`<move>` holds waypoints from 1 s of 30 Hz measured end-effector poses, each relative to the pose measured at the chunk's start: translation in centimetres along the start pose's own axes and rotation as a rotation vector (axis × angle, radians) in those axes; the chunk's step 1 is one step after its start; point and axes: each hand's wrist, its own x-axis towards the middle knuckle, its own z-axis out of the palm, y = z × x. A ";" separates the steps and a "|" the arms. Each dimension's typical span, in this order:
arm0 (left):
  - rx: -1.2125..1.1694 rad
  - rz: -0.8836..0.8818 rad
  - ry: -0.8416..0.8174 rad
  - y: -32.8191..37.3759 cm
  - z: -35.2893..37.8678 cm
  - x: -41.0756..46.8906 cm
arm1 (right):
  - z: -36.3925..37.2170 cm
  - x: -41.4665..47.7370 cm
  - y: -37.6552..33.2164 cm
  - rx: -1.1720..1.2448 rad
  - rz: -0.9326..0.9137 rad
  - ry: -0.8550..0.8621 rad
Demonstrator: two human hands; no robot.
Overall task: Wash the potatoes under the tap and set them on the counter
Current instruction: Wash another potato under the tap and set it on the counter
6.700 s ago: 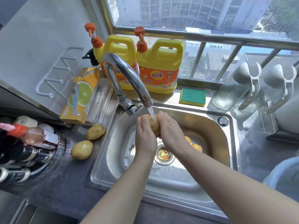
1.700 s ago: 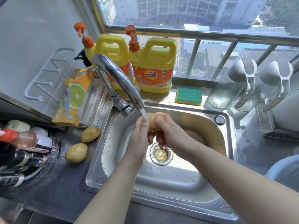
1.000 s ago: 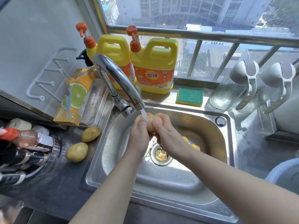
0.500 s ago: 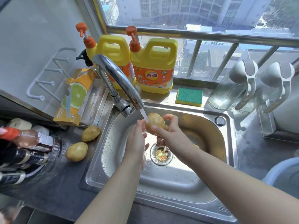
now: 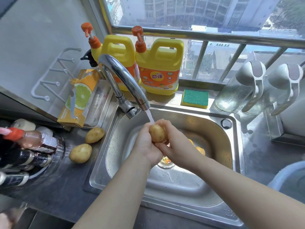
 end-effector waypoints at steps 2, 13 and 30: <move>0.049 0.101 -0.001 -0.4 -0.3 0.1 | 0.0 0.3 -0.1 0.062 0.040 -0.044; 0.036 0.229 0.015 -0.8 -1.3 0.5 | 1.2 0.7 -0.8 -0.203 0.027 0.003; -0.204 0.095 -0.061 1.3 -2.5 0.0 | 0.9 1.4 -1.8 0.614 0.310 -0.053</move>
